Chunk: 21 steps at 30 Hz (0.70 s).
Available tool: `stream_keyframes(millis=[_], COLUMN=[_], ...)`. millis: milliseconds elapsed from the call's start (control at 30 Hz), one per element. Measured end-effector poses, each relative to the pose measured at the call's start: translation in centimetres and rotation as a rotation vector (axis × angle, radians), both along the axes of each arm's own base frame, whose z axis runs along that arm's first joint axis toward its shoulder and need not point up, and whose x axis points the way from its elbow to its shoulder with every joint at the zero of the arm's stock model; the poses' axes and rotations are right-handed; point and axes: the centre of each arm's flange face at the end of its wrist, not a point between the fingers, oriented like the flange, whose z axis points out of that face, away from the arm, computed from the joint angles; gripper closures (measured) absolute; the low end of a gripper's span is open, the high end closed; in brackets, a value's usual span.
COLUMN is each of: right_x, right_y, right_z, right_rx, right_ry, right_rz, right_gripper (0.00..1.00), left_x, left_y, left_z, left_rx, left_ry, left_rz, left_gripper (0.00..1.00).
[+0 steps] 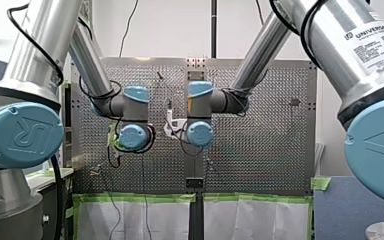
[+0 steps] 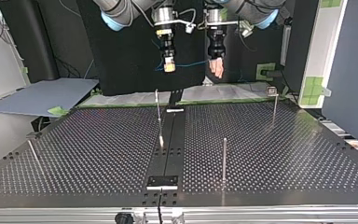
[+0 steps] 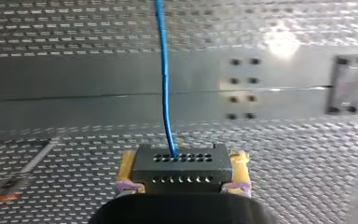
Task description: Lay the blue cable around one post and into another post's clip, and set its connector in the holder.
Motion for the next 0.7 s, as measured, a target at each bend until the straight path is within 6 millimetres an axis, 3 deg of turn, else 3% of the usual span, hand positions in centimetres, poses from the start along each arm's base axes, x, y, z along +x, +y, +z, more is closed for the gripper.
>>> stream_keyframes(millis=[400, 700], right_x=[-1.7, -4.4], right_y=[-6.7, -10.1], right_z=[10.8, 17.0], right_rx=[-0.039, -0.104], right_ry=[-0.164, -0.134], right_rz=[-0.133, -0.145], right_gripper=[0.42, 0.42], left_x=[1.1, 2.5], left_y=[-0.6, -1.5], left_z=[5.6, 12.2], left_rx=[-0.123, -0.18], left_ry=[-0.05, -0.126], left_rz=[0.0, -0.007], left_gripper=[0.0, 0.0])
